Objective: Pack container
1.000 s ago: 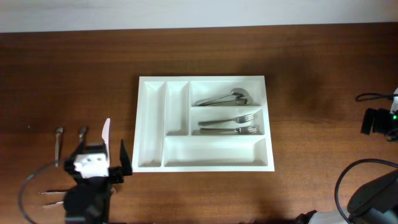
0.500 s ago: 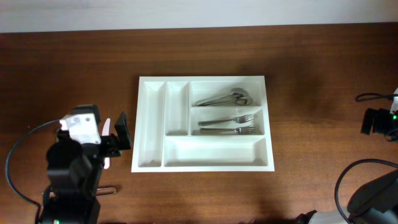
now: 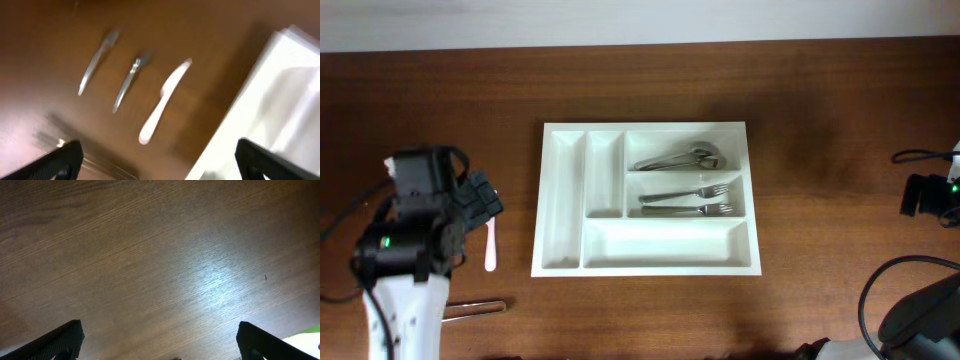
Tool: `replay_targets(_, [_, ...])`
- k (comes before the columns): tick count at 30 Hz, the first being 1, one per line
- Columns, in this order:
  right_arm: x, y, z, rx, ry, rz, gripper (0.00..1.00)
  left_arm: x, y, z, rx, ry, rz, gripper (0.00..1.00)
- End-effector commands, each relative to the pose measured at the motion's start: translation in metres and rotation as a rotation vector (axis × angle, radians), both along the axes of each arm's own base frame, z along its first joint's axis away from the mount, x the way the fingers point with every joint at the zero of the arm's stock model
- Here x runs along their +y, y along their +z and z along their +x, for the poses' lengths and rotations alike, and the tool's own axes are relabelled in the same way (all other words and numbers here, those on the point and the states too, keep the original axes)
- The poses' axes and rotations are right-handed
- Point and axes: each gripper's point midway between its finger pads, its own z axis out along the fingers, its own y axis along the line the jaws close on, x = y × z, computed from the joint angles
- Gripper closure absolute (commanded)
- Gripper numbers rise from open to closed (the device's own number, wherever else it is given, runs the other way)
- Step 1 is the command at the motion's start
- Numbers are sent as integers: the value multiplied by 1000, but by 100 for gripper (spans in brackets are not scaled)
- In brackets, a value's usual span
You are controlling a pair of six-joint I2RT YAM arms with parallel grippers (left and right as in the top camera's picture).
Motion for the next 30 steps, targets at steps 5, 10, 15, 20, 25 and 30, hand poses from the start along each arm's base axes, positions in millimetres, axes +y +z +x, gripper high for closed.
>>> replay_targets(5, [1,7,0,-18,7,-14,1,43,-15,-73,29,778,-118,1])
replay_targets(10, [1,7,0,-18,7,-14,1,56,-15,-102,71,902,-121,1])
replay_targets(15, [1,7,0,-18,7,-14,1,65,-29,-122,111,1028,-159,1])
replay_targets(20, [1,7,0,-18,7,-14,1,69,-49,-147,176,1142,-199,1])
replay_targets(25, [1,7,0,-18,8,-14,1,64,-78,-128,148,968,-275,1])
replay_targets(30, [1,7,0,-18,8,-14,1,66,-111,-117,124,833,-266,1])
